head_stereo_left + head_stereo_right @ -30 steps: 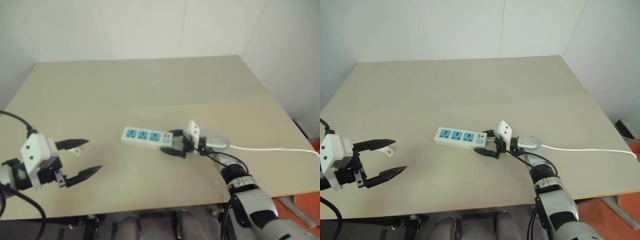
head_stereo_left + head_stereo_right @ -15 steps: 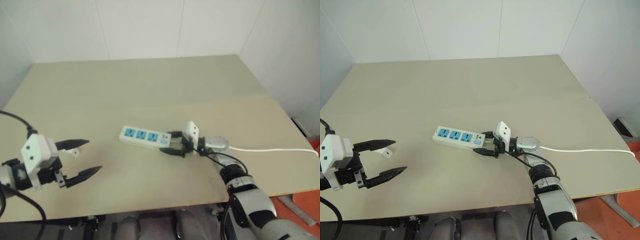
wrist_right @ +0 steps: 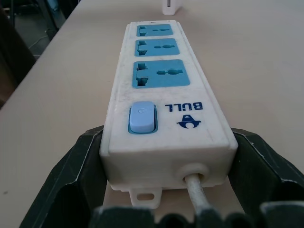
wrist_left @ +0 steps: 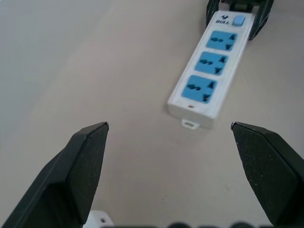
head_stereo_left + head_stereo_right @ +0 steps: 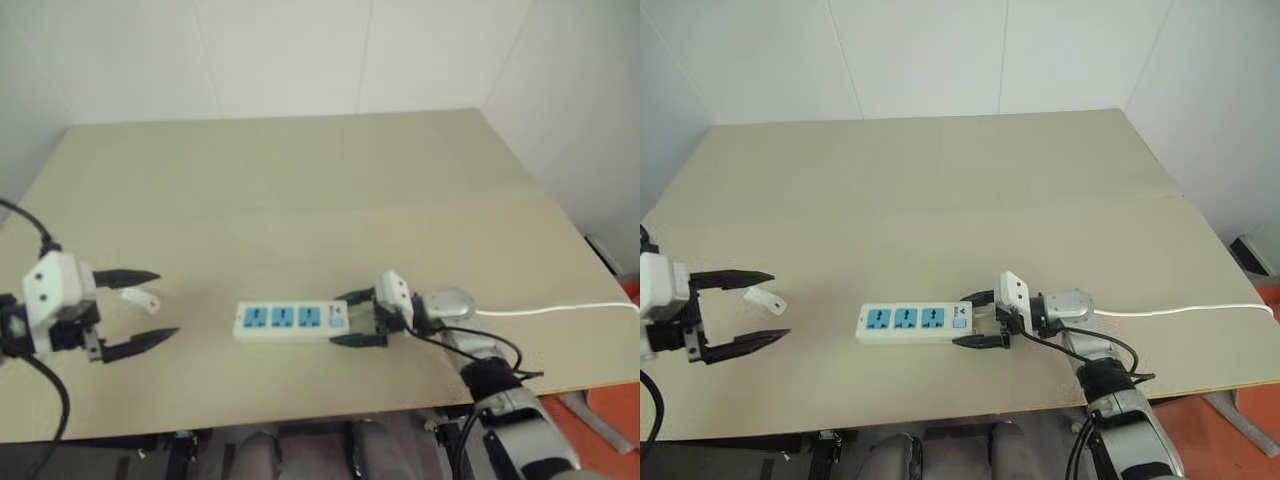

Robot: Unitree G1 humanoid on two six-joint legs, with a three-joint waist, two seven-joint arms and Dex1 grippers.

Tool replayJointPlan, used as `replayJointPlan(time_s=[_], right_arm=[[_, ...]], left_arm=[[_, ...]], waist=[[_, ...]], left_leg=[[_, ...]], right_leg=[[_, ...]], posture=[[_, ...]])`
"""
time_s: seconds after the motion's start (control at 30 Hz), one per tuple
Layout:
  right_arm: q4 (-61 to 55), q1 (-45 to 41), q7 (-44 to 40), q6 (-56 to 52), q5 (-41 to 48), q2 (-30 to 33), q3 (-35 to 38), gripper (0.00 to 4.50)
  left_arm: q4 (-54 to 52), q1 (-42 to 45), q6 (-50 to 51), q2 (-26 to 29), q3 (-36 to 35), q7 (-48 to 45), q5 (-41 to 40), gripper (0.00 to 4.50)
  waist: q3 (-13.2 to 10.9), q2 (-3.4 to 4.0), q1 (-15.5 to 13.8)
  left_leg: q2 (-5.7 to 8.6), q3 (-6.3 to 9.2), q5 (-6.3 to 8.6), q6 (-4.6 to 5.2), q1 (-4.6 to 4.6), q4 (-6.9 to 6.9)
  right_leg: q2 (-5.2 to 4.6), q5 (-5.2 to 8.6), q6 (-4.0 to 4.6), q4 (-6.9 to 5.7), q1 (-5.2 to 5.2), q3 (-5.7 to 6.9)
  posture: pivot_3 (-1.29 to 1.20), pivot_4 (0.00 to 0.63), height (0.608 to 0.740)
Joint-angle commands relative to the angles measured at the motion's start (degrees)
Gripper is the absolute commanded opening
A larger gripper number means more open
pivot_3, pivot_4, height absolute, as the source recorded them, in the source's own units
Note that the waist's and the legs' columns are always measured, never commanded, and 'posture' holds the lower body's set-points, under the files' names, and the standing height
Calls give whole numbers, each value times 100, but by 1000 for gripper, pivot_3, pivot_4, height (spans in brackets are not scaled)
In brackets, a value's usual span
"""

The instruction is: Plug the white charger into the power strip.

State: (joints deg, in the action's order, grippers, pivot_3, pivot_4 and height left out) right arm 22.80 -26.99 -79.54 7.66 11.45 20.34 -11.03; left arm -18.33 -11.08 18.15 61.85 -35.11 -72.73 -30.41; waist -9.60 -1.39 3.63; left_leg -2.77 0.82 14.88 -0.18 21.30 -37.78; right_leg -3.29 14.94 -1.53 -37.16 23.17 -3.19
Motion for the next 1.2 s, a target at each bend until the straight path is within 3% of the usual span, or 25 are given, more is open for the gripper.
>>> replayJointPlan(time_s=[0.03,0.2,0.3,0.5,0.7,0.83,0.97,1.2], right_arm=[[-423,82,40,-91,122,-18,-85,3411],[-341,60,207,-122,99,-120,-122,3411],[-282,17,259,-192,114,-162,-137,3411],[-260,44,352,-266,135,-226,-172,3411],[-375,110,470,-363,144,-242,-202,3411],[-561,228,614,-440,167,-211,-176,3411],[-709,326,734,-499,174,-215,-194,3411],[-807,362,879,-552,190,-247,-191,3411]], left_arm=[[551,327,-464,413,213,-467,250,4500],[1630,967,-1353,1263,1005,-1078,1013,4500],[2535,2011,-2010,1725,1789,-1802,1178,4500],[3969,4370,-3614,2330,4373,-1976,1786,4500],[5092,6407,-4799,2028,6852,-1976,2496,4500],[5810,7209,-5242,1658,7817,-1976,2718,4500],[6495,7640,-5709,1223,8331,-1976,3115,4500],[7238,7784,-6211,511,8210,-1976,3765,4500]], waist=[[0,0,-2],[-4,-3,15],[-11,-9,7],[-16,-17,5],[-16,-22,7],[-22,-35,-27],[-22,-36,-54],[-20,-39,-59]], left_leg=[[-1,0,0,0,0,0],[-1,-5,0,0,1,1],[-1,-8,0,0,4,2],[-2,-10,0,1,12,0],[-2,-11,1,3,16,-5],[-5,-10,1,5,29,-10],[-4,-12,1,5,34,-14],[-4,-12,0,5,83,-37]], right_leg=[[1,0,0,0,0,0],[4,1,0,0,4,-4],[7,1,-1,0,8,-6],[11,4,-6,2,11,-11],[15,5,-8,-2,14,-18],[18,6,-10,-8,26,-19],[18,6,-10,-7,30,-22],[18,6,-9,-60,89,-26]], posture=[[0,150,740],[0,150,740],[0,150,740],[0,150,740],[0,150,740],[0,150,740],[0,150,740],[0,150,740]])
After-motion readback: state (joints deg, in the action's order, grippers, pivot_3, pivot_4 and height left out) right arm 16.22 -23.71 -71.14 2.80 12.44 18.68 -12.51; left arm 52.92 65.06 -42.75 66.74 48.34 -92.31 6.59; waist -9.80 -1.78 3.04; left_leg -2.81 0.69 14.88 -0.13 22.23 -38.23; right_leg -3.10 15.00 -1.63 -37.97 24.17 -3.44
